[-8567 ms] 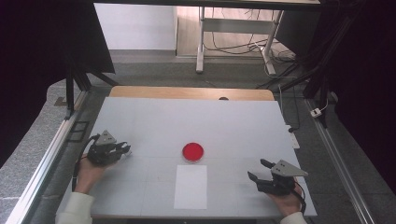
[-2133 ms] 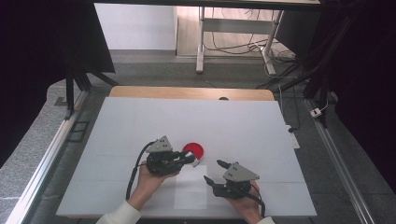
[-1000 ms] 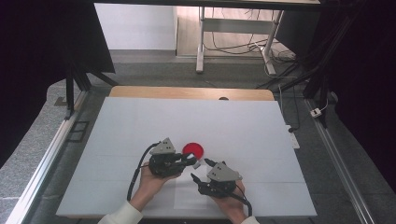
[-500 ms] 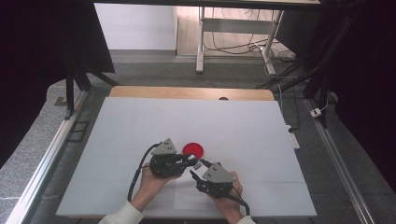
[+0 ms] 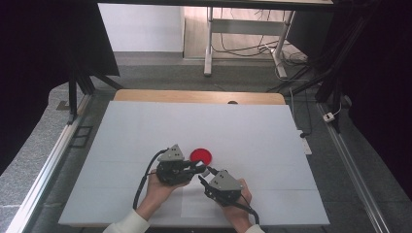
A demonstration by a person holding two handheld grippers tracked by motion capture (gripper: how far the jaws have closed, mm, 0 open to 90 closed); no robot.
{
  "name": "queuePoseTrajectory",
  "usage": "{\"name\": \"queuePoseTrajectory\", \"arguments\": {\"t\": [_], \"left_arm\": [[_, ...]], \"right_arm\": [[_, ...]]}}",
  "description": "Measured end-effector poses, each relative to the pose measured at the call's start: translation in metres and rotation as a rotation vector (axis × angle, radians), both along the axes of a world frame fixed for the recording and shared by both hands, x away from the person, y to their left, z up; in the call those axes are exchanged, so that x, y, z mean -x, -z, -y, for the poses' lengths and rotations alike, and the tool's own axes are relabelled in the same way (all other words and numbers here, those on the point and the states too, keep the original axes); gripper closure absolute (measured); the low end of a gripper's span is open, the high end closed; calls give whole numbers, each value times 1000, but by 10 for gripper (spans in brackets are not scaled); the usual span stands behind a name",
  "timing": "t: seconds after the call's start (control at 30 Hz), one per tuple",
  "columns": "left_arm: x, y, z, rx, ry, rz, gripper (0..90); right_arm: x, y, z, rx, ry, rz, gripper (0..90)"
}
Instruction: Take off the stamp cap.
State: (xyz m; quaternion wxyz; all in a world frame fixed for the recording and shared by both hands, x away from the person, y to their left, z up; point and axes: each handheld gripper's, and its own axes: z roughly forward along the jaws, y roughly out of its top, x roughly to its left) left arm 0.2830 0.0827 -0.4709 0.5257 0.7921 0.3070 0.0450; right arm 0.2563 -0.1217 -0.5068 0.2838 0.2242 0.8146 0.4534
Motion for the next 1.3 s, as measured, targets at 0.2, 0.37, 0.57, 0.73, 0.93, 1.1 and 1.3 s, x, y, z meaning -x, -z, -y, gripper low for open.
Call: {"name": "queuePoseTrajectory", "arguments": {"t": [0.2,0.37,0.57,0.73,0.93,1.1,1.3], "left_arm": [[0,0,0,2,3,-2,755],[0,0,1,-3,3,-2,755],[0,0,1,-6,2,-4,756],[1,1,3,-12,-1,-1,756],[1,3,4,-15,-7,0,757],[2,3,4,-13,-9,4,757],[2,5,4,-11,-12,2,757]], "right_arm": [[0,0,0,-2,4,6,628],[0,0,0,13,3,3,636],[1,0,0,34,8,10,647],[1,1,0,34,13,12,649],[1,2,-1,39,19,6,652],[0,0,0,71,11,1,653],[0,0,-1,73,10,-1,654]]}}
